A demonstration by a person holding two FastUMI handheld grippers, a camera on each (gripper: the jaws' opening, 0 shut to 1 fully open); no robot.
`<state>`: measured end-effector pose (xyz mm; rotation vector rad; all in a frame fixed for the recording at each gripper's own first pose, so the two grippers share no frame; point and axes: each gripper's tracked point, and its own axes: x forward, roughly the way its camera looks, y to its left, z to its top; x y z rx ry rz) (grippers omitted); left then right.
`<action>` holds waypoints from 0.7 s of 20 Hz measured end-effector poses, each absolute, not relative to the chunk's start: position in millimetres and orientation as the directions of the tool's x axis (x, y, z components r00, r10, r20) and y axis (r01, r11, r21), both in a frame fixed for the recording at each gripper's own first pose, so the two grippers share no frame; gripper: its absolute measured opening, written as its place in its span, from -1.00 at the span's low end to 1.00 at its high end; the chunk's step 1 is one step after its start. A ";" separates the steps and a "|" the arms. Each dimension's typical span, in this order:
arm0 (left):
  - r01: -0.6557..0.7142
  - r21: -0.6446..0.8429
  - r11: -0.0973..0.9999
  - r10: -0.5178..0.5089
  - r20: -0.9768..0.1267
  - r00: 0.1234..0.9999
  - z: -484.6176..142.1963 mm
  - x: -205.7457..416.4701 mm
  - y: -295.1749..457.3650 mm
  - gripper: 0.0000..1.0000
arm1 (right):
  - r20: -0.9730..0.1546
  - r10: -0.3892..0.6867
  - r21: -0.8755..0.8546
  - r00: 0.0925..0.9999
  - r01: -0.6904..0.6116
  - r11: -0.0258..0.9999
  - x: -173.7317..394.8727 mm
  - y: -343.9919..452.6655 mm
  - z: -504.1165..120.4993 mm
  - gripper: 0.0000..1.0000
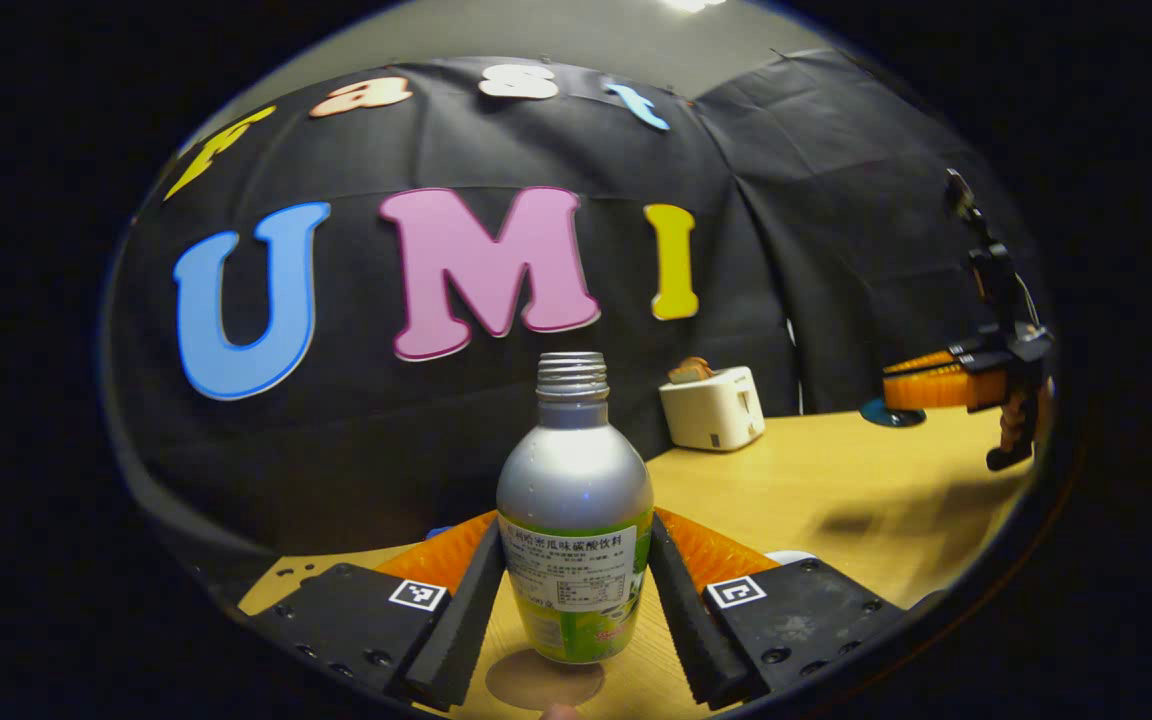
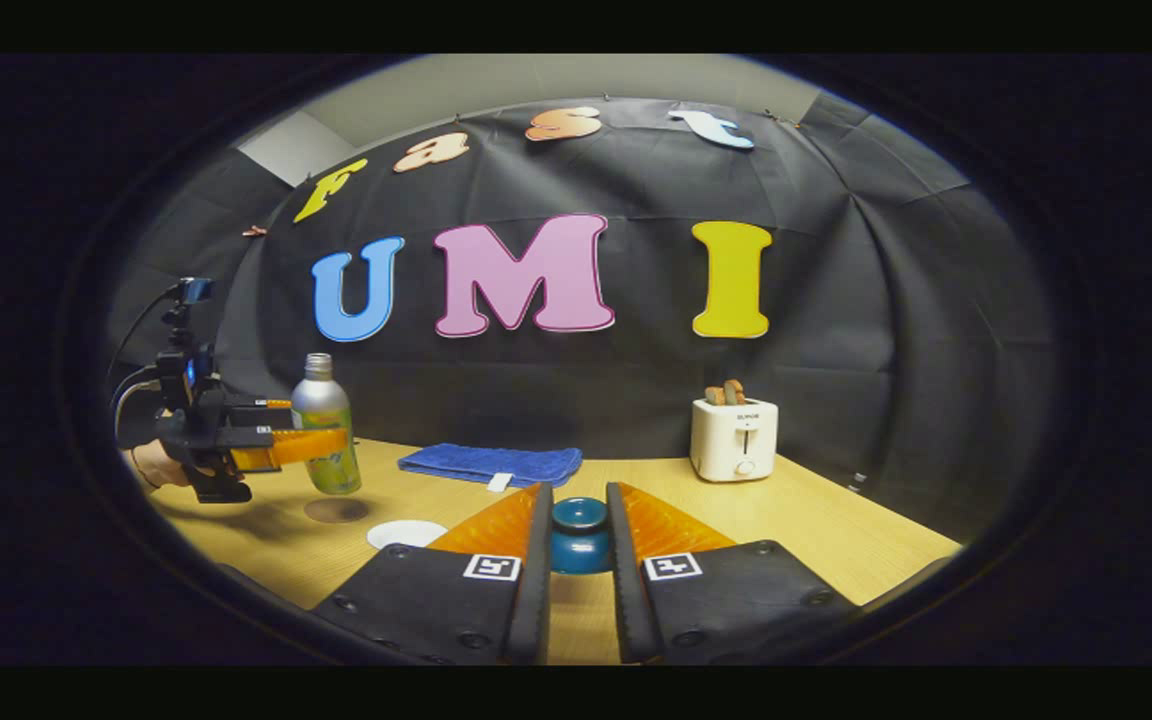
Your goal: Open the teacup lid with one hand, grasp the water bottle and pour water into the teacup with the other hand; after pouring, place the water bottle on the coaster and then close the teacup lid.
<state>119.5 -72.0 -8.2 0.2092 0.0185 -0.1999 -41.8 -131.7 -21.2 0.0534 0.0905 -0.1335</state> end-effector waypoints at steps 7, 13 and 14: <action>0.085 0.027 0.996 -0.082 -0.098 0.992 -62.7 115.1 -19.6 0.60 | -0.097 -0.111 0.069 0.989 0.118 0.991 -39.9 -127.7 -23.0 -0.40; 0.077 -0.014 0.997 -0.078 -0.131 0.988 -73.5 125.8 -4.8 0.60 | -0.105 -0.100 0.078 0.989 0.109 0.991 -36.2 -121.8 -25.4 -0.48; 0.087 -0.016 0.996 -0.088 -0.129 0.988 -72.0 128.7 -7.4 0.60 | -0.108 -0.101 0.074 0.989 0.109 0.991 -36.0 -121.8 -26.2 -0.39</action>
